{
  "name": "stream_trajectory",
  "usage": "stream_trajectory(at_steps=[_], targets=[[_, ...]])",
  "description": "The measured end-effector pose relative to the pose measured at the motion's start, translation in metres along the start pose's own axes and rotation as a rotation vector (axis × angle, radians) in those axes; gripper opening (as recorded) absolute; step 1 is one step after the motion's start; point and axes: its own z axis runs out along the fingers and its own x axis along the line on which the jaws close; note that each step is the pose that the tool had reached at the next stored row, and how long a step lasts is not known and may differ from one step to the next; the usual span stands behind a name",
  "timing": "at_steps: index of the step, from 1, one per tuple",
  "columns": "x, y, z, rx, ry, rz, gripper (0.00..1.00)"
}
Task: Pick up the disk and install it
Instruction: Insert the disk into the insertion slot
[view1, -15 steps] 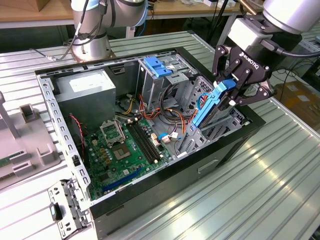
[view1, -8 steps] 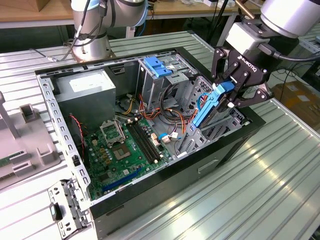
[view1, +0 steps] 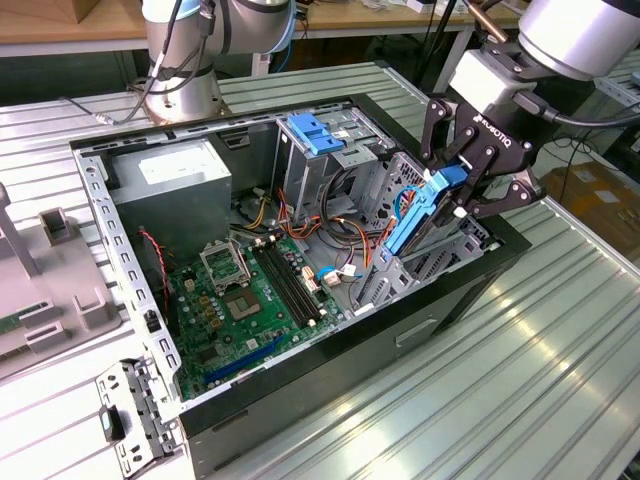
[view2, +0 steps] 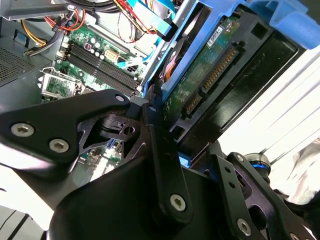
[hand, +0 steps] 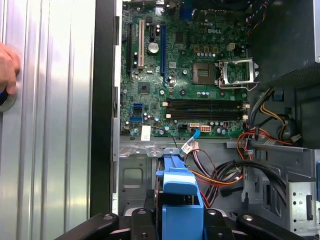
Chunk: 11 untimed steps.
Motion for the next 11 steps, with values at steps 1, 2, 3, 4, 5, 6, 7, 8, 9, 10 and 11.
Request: stream_trajectory(at_steps=[1,2,3,4,5,6,7,8,9,10,11], targets=[[0.0,0.0,0.0,0.0,0.0,0.0,0.37],[0.0,0.0,0.0,0.0001,-0.0001,0.0,0.37],[0.0,0.0,0.0,0.0,-0.0002,0.0,0.37],[0.0,0.0,0.0,0.0,-0.0002,0.0,0.38],[0.0,0.0,0.0,0.0,-0.0001,0.0,0.38],[0.0,0.0,0.0,0.0,-0.0002,0.0,0.44],[0.0,0.0,0.0,0.0,-0.0002,0.0,0.44],[0.0,0.0,0.0001,0.0,-0.0002,0.0,0.44],[0.0,0.0,0.0001,0.0,-0.0003,0.0,0.44],[0.0,0.0,0.0001,0.0,-0.0003,0.0,0.44],[0.0,0.0,0.0001,0.0,-0.0003,0.0,0.44]])
